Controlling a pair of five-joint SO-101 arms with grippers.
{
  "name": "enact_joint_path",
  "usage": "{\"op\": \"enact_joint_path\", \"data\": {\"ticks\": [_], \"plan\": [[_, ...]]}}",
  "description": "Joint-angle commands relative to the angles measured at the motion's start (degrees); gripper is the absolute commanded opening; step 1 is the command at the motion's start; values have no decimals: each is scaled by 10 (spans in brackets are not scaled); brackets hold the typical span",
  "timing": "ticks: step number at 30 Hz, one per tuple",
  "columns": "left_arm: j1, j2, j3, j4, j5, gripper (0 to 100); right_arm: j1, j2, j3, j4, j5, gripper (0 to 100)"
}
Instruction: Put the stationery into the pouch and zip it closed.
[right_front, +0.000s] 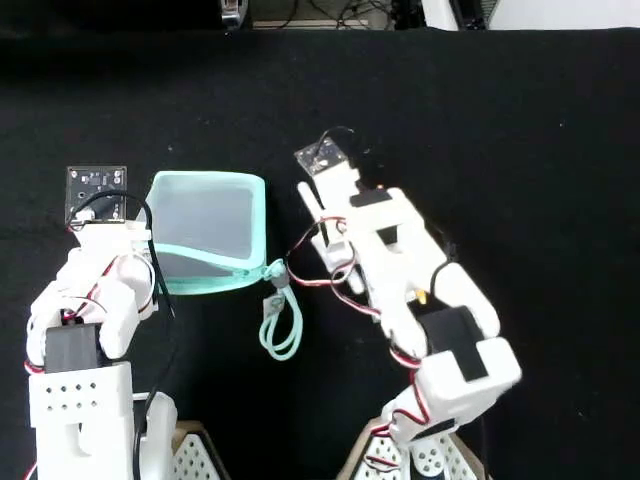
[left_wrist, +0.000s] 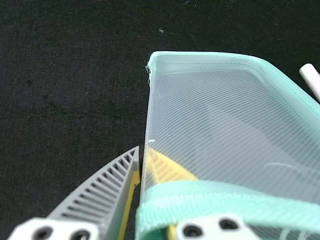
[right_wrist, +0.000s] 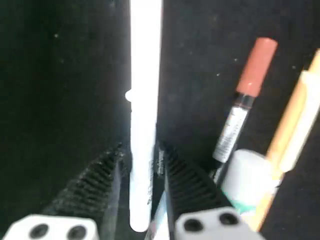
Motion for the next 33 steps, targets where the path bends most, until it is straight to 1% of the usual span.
{"op": "enact_joint_path", "data": {"ticks": [1,6,9,13,14,17,19,22,26,29,33], "plan": [[-3,1,-2,-9,6,31,-27,-90,65,-3,3,12],[-1,1,-2,-9,6,31,-25,-269,202,-9,7,13],[-1,1,-2,-9,6,31,-28,-336,254,33,46,54],[-1,1,-3,-9,6,31,-28,-347,263,109,84,191],[-1,1,-3,-9,6,31,-29,-346,262,118,93,212],[-1,1,-3,-9,6,31,-30,-351,246,120,91,201],[-1,1,-3,-9,6,31,-30,-351,218,117,76,197],[-1,1,-3,-9,6,31,-33,-344,182,78,54,210],[-1,1,-3,-9,6,31,-84,-310,175,2,33,209],[-1,1,-3,-9,6,31,-117,-251,172,-57,10,208],[-1,1,-3,-9,6,31,-120,-160,138,-102,9,208]]}}
